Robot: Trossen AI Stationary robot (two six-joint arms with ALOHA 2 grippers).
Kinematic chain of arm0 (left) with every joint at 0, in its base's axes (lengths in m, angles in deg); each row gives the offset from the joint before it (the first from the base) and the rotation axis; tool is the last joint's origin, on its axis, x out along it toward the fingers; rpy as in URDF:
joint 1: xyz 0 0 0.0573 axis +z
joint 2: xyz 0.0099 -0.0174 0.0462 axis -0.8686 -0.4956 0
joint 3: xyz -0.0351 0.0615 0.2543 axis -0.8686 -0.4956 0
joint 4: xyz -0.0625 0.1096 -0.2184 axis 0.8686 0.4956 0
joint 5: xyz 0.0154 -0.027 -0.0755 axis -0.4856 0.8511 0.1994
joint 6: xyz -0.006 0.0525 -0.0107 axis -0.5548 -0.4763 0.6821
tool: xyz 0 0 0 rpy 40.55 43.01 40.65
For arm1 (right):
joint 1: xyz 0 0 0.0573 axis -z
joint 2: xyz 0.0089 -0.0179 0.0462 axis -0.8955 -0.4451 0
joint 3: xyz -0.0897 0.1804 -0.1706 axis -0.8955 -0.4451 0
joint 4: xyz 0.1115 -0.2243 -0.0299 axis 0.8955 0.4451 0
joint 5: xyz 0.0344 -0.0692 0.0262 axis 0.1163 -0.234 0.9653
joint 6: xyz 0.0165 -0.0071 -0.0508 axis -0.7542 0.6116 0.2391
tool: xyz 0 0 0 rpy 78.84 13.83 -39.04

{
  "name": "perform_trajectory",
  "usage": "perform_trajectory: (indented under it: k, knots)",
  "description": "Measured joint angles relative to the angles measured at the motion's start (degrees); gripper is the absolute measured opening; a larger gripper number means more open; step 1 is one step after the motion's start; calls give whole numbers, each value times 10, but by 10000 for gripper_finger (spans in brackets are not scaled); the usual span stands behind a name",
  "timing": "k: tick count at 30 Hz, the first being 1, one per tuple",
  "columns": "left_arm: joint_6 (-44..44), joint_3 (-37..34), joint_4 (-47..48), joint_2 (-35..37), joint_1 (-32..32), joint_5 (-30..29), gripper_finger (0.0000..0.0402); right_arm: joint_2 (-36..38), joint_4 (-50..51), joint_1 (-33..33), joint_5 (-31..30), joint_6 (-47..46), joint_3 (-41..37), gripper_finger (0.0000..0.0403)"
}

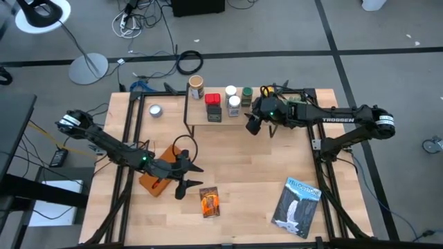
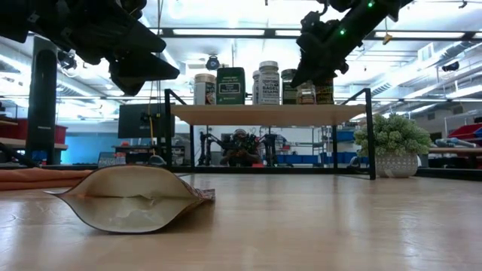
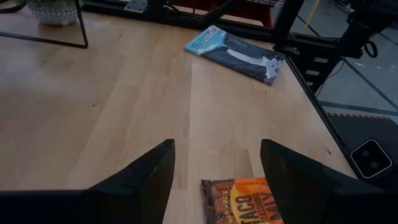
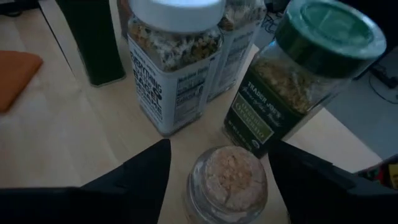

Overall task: Shelf spices
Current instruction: Put the brown seasoning bag on the shelf

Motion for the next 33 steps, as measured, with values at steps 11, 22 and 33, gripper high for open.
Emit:
perform_trajectory:
  k: [11,22,33]
  knots:
    - [0,0,-5,0,0,0,241,68,-14,-8,-3,17,0,252]
    - [21,0,-33,0,0,-1,241,131,43,-125,62,-122,0,243]
    - [144,0,24,0,0,-18,241,-12,75,-335,-37,-242,0,209]
